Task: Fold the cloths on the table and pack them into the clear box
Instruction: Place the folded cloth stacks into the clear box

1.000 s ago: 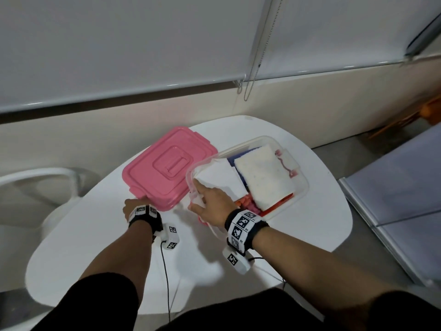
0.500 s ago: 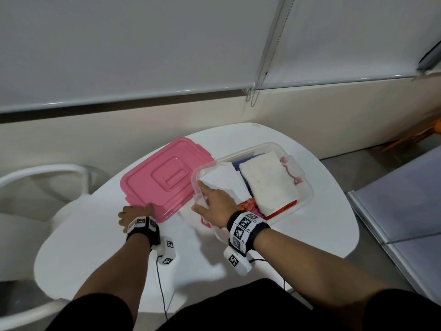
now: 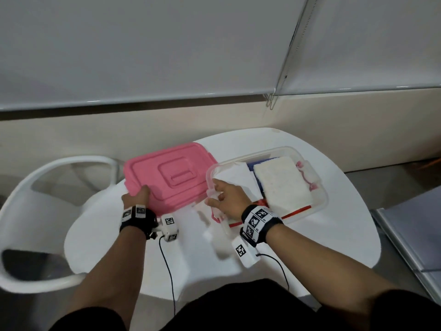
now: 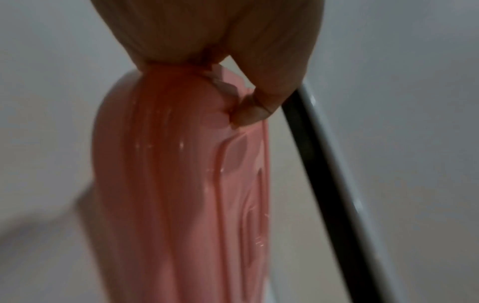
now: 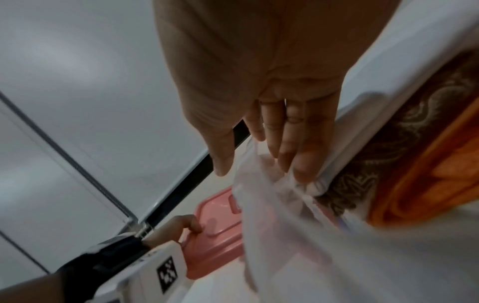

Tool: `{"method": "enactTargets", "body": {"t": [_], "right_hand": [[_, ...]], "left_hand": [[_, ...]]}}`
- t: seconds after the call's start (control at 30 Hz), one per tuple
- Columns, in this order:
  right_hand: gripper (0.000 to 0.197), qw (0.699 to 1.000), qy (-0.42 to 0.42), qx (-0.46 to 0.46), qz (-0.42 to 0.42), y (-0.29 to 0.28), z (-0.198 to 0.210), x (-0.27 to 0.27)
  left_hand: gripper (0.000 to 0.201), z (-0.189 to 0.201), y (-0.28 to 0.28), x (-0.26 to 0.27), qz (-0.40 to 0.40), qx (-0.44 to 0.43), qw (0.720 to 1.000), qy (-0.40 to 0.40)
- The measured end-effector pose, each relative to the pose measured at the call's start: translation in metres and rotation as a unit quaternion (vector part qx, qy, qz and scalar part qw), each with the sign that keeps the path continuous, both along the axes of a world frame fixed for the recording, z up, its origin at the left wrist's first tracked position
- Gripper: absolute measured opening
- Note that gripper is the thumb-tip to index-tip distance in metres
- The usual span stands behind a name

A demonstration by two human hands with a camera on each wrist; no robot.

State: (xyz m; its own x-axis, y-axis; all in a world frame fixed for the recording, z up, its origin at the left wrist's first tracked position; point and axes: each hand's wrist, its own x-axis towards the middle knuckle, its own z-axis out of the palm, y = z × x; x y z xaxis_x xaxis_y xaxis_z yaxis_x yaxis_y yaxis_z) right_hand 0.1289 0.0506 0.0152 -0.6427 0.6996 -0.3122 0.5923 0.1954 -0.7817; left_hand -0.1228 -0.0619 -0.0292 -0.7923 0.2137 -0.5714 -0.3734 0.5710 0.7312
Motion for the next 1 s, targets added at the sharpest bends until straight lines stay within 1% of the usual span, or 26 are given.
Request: {"method": "enactTargets", "body": {"t": [0.03,0.07,0.13,0.17,0.2,0.27,0.3,0.37,0.4,0.47,0.53,0.57,0.63,0.7,0.73,0.77,0.8,0.87,0.93,1.0], "right_hand": [[0.075,0.999,0.024,-0.024,-0.017,0.003,0.0,0.003],[0.068,0.997,0.05,-0.045,-0.035,0.006,0.001,0.007],[0.05,0.988,0.105,-0.08,-0.074,0.013,0.008,0.018],[0.041,0.982,0.132,-0.092,-0.098,0.018,0.015,0.025],[0.035,0.976,0.155,-0.093,-0.123,0.023,0.021,0.034],[0.026,0.965,0.188,-0.061,-0.17,0.036,0.031,0.053],[0.026,0.959,0.2,-0.035,-0.197,0.043,0.034,0.062],[0.035,0.942,0.221,0.011,-0.251,0.06,0.039,0.084],[0.042,0.932,0.234,0.013,-0.276,0.069,0.039,0.096],[0.055,0.907,0.274,-0.031,-0.318,0.086,0.041,0.122],[0.057,0.881,0.314,-0.094,-0.341,0.103,0.041,0.149],[0.053,0.878,0.312,-0.102,-0.348,0.109,0.04,0.162],[0.04,0.894,0.261,-0.07,-0.357,0.118,0.035,0.185],[0.033,0.923,0.189,-0.008,-0.336,0.122,0.028,0.204],[0.034,0.934,0.158,0.019,-0.32,0.122,0.024,0.211],[0.036,0.942,0.129,0.043,-0.308,0.121,0.02,0.218],[0.038,0.946,0.106,0.057,-0.302,0.12,0.015,0.224],[0.044,0.947,0.084,0.077,-0.299,0.116,0.003,0.234],[0.043,0.948,0.074,0.109,-0.291,0.11,-0.005,0.24],[0.031,0.946,0.066,0.137,-0.288,0.107,-0.01,0.244]], "left_hand": [[0.076,0.013,0.004,0.0,0.027,0.024,0.999,0.014],[0.069,0.028,0.008,0.002,0.049,0.05,0.997,0.036],[0.055,0.056,0.016,0.007,0.088,0.09,0.988,0.084],[0.052,0.068,0.021,0.01,0.104,0.111,0.983,0.098],[0.051,0.078,0.023,0.012,0.126,0.137,0.978,0.096],[0.054,0.099,0.028,0.022,0.158,0.198,0.964,0.081],[0.056,0.108,0.03,0.028,0.158,0.228,0.958,0.07],[0.057,0.121,0.039,0.048,0.127,0.273,0.952,0.048],[0.058,0.124,0.044,0.06,0.107,0.289,0.951,0.035],[0.06,0.129,0.051,0.088,0.058,0.303,0.951,0.008],[0.064,0.124,0.056,0.116,0.009,0.288,0.957,-0.011],[0.064,0.12,0.056,0.132,-0.015,0.274,0.961,-0.018],[0.064,0.105,0.058,0.156,-0.048,0.249,0.967,-0.024],[0.061,0.089,0.058,0.175,-0.043,0.224,0.974,-0.011],[0.059,0.083,0.059,0.183,-0.04,0.189,0.981,0.018],[0.058,0.08,0.057,0.19,-0.053,0.136,0.987,0.064],[0.057,0.075,0.056,0.195,-0.081,0.078,0.987,0.117],[0.057,0.064,0.055,0.206,-0.132,-0.021,0.971,0.196],[0.059,0.056,0.053,0.214,-0.14,-0.078,0.961,0.225],[0.059,0.047,0.052,0.219,-0.136,-0.116,0.956,0.233]]}}
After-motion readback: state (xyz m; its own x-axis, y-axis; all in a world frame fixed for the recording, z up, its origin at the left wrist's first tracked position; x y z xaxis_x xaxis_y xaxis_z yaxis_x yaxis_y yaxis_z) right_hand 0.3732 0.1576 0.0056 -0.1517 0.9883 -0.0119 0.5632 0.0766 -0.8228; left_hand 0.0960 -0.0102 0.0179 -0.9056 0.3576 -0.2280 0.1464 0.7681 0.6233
